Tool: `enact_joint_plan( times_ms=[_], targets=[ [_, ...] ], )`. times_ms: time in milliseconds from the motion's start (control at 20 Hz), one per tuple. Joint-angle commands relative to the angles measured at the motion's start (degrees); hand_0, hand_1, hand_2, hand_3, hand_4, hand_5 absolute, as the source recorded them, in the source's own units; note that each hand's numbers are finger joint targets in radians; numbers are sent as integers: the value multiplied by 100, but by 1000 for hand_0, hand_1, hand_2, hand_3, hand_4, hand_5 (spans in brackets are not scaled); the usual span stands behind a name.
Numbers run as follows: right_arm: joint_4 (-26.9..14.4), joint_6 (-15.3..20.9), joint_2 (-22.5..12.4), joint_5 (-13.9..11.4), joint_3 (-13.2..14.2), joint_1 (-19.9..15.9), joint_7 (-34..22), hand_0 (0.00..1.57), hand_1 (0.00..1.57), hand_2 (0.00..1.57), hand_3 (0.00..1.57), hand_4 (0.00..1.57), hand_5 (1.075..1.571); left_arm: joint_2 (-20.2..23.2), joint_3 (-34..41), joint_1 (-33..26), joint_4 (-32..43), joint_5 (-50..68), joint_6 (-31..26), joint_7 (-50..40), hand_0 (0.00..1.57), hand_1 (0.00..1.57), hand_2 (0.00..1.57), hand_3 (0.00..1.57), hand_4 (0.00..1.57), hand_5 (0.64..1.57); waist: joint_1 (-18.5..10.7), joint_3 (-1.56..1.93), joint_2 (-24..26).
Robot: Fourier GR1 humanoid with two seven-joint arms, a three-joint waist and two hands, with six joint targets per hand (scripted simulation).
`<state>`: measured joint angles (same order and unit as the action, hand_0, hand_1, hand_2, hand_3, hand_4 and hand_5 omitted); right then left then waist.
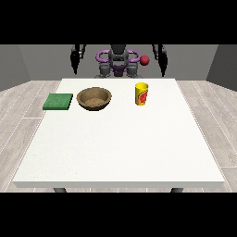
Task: Pick the cup and pour the ball into the bowl, then pick the bowl and place it on the pad
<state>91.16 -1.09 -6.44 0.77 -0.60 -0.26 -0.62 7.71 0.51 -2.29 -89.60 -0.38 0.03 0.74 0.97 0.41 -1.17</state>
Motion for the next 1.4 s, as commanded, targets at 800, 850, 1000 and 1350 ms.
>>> enact_joint_plan(
  times_ms=[800, 850, 1000, 1350],
  targets=[
    [336, 240, 368, 405, 368, -54, 460, 0, 0, 0, 0, 0, 1564, -518, -1058, -441, -1634, 606, 141, 331, 0, 0, 0, 0, 0, 1467, -286, -42, 619],
    [-49, -143, 120, 586, 612, 77, 824, 0, 0, 0, 0, 0, 1566, -428, -940, -257, -1952, 635, 211, -77, 0, 0, 0, 0, 0, 1453, -363, -40, 529],
    [147, -230, 0, 750, 660, -505, 570, 0, 0, 0, 0, 0, 1562, -359, -375, 468, -1162, 641, 206, 454, 0, 0, 0, 0, 0, 1384, -61, -42, -34],
    [-420, -396, -121, 701, 796, -1040, 1248, 0, 0, 0, 0, 0, 1562, -46, 170, 1509, -123, 218, 351, 1052, 0, 0, 0, 0, 0, 1269, 185, -42, -1021]
  ],
)
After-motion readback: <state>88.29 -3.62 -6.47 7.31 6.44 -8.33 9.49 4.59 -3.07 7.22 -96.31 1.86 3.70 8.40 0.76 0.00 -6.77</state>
